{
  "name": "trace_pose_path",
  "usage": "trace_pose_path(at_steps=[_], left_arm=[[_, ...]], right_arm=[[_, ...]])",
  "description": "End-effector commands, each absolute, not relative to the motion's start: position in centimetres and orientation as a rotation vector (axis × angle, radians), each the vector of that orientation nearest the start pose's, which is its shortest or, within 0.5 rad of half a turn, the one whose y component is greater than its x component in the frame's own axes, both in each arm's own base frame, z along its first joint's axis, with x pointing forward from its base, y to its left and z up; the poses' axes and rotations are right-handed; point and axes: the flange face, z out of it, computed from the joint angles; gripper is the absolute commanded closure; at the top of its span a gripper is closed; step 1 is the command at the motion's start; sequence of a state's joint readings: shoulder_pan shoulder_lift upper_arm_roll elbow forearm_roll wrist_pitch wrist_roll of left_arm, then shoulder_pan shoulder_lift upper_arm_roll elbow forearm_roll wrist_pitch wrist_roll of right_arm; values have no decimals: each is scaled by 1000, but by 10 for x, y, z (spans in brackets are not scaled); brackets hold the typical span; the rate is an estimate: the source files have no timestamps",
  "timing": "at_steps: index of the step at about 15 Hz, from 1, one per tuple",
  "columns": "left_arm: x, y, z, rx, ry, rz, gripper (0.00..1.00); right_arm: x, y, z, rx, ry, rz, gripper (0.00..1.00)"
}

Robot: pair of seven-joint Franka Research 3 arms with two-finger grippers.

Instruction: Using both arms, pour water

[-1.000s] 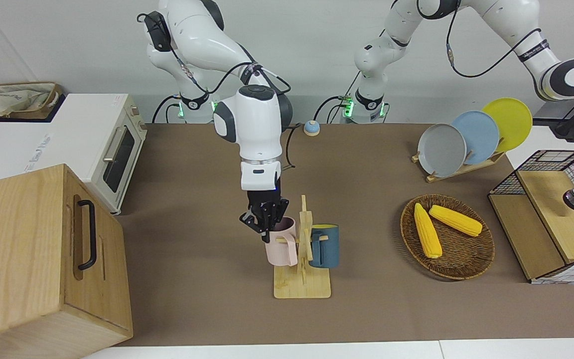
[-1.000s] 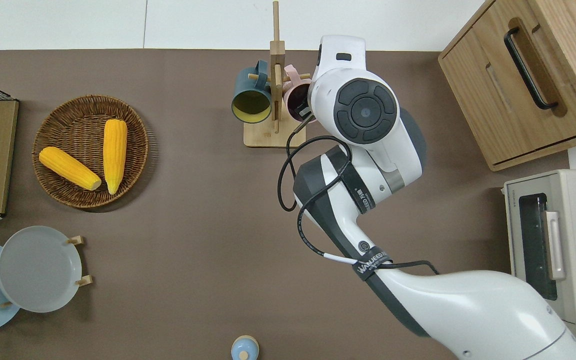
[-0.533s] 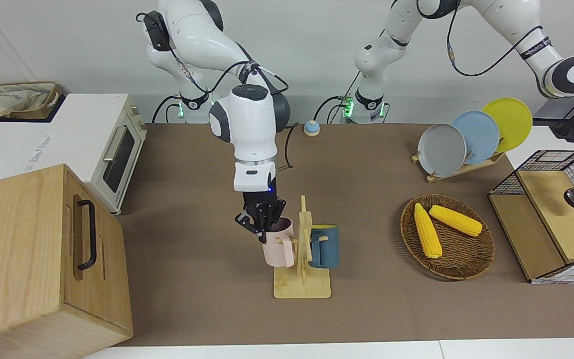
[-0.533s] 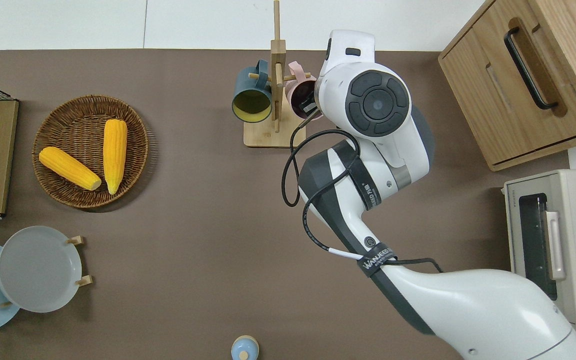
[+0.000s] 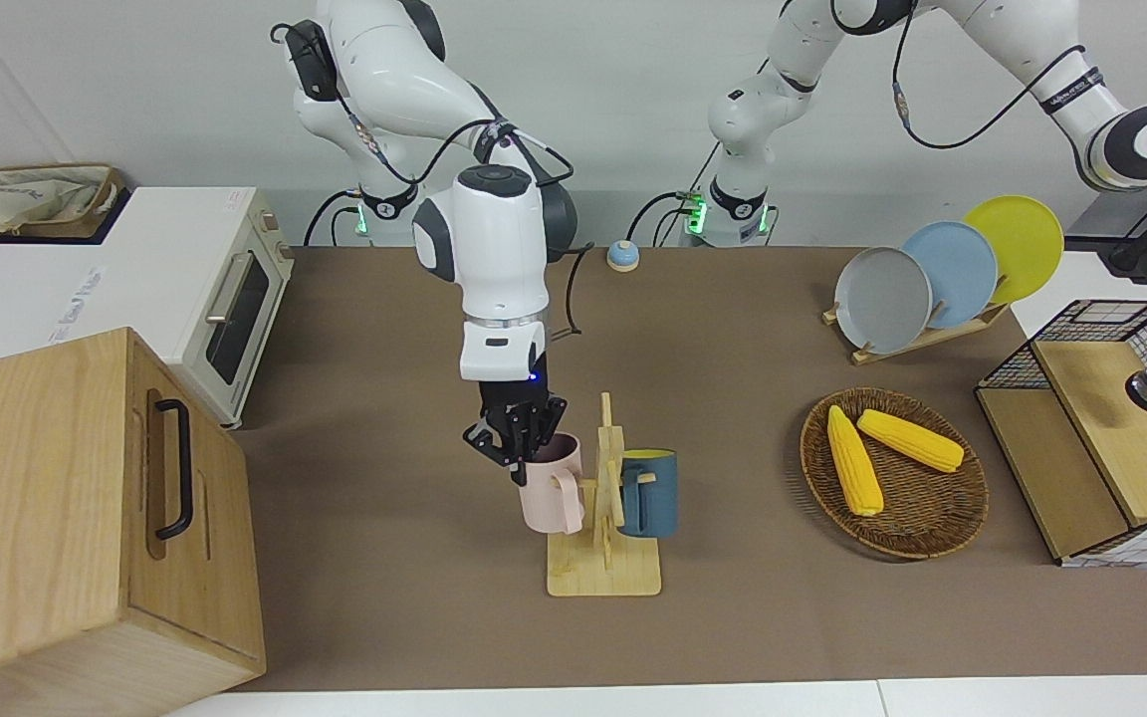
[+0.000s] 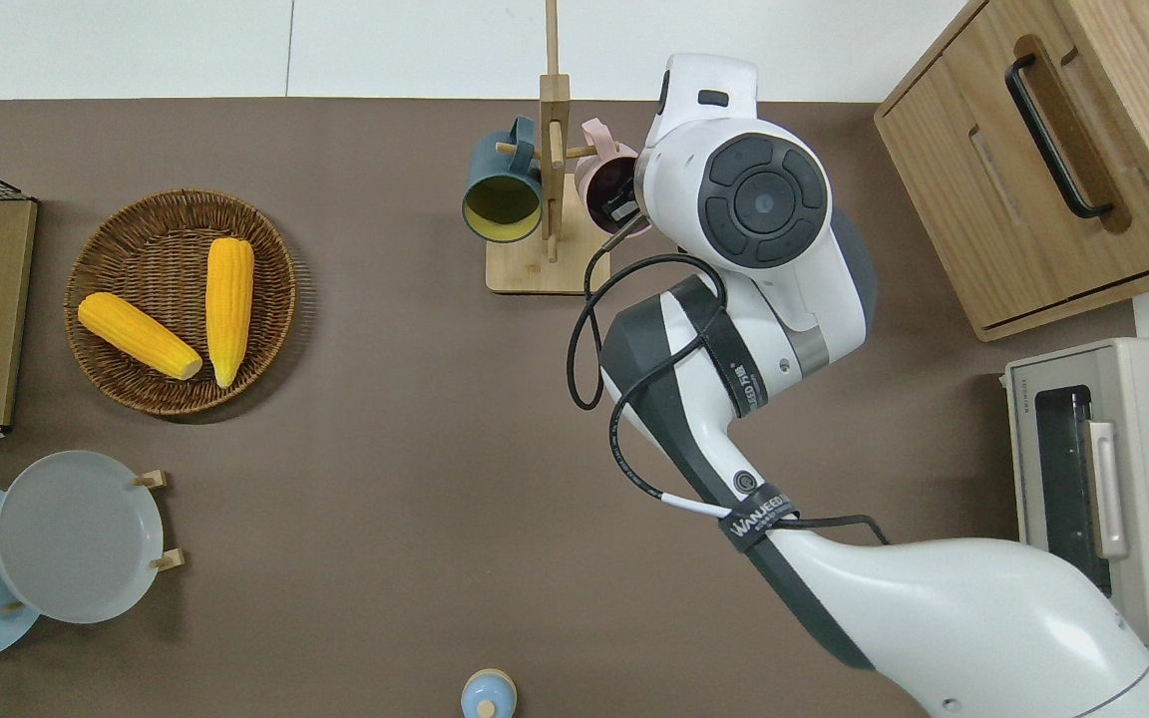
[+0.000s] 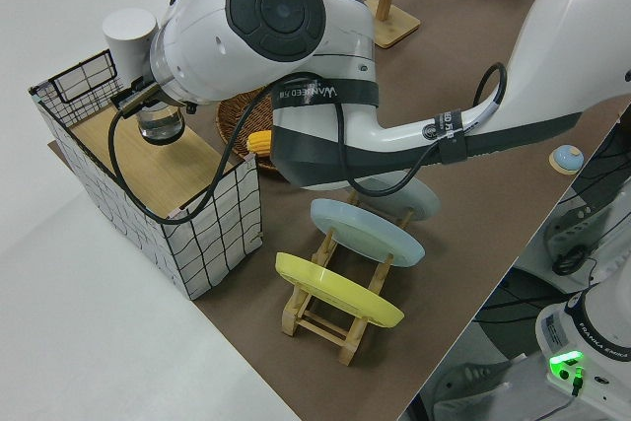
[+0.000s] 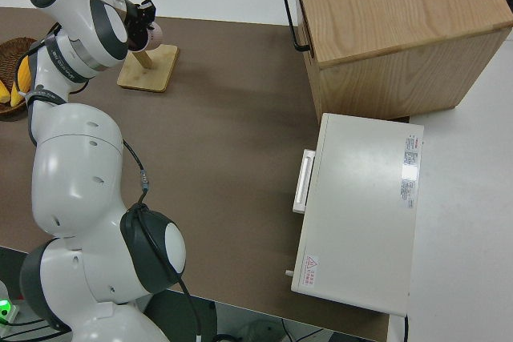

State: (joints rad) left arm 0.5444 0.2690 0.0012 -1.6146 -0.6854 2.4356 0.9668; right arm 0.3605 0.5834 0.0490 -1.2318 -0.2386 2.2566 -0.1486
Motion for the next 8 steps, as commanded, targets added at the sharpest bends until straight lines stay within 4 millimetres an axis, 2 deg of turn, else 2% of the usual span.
trace_pose_path(at_steps=[1,8], left_arm=[[581,349,559,-2953,9,-1205,883],[577,335,581,-2976,-27,-1152,883]], right_arm=[[704,278,492,-3014,-1020,-727,1000],[705,258,504,-3037,-1024,-704,1000]])
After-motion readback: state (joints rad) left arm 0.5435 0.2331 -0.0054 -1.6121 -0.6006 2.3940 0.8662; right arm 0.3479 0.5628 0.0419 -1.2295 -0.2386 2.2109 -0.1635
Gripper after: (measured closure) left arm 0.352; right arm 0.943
